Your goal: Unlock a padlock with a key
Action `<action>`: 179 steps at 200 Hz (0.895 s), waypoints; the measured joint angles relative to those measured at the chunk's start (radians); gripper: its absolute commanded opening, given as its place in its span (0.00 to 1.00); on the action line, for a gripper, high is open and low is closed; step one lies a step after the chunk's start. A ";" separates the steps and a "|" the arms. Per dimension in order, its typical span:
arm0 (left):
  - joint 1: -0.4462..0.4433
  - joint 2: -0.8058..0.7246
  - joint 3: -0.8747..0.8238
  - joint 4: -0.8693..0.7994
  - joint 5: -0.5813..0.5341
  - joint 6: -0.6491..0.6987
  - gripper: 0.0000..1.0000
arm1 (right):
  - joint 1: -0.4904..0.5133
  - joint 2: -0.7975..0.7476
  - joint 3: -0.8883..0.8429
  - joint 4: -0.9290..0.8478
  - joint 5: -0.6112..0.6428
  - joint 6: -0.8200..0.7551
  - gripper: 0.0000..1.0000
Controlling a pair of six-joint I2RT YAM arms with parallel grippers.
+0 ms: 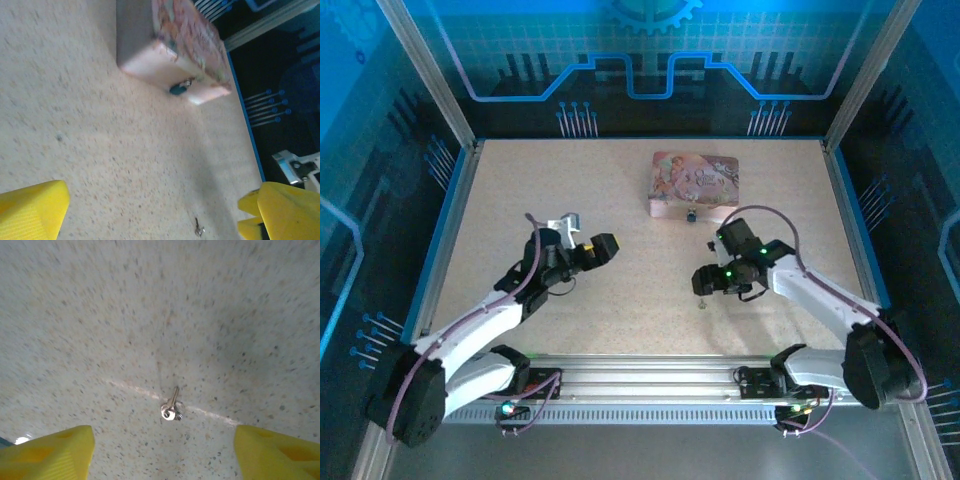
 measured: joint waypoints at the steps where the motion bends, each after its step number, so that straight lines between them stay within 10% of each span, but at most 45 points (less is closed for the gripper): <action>1: -0.004 0.005 0.000 0.003 0.001 -0.003 0.97 | 0.003 0.007 0.002 -0.002 0.003 0.002 0.68; 179: -0.072 0.112 -0.008 0.164 0.012 -0.093 0.97 | 0.107 0.344 0.109 -0.014 0.070 -0.050 0.40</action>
